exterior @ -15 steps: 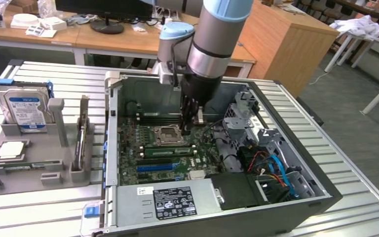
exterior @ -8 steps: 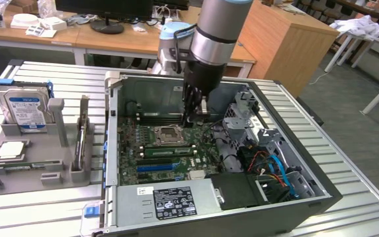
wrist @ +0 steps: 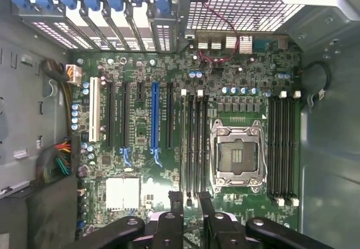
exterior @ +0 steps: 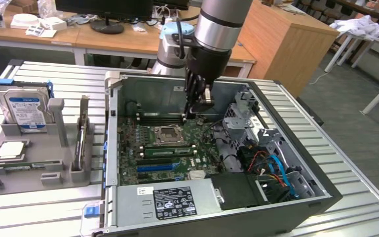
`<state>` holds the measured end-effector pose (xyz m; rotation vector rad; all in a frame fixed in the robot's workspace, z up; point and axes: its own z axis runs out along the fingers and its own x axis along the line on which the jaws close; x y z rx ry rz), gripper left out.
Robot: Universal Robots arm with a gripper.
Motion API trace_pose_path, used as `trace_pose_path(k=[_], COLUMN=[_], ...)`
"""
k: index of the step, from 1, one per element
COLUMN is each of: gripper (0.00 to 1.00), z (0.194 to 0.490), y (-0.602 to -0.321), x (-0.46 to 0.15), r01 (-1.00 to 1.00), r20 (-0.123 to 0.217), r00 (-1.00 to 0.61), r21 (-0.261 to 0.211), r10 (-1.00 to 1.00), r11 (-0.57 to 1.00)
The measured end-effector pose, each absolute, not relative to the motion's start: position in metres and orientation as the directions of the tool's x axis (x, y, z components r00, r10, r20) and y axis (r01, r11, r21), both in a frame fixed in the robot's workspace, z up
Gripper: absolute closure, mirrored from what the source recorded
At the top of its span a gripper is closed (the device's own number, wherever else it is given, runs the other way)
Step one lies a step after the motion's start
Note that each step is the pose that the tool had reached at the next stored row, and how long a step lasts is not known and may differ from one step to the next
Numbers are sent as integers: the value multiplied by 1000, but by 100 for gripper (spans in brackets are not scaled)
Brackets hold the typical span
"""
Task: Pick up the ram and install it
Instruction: 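Insert the ram into the slot, then press down the ram until it locks into place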
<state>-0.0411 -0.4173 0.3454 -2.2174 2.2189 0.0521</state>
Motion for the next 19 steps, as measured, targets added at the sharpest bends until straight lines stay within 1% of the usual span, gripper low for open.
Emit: trace_pose_path(k=[19], gripper=[75], z=[347], y=[-417], x=[-41], r01=[-1000], r20=[-26], r00=[-1], r21=[21], r10=[-1000], r11=[0])
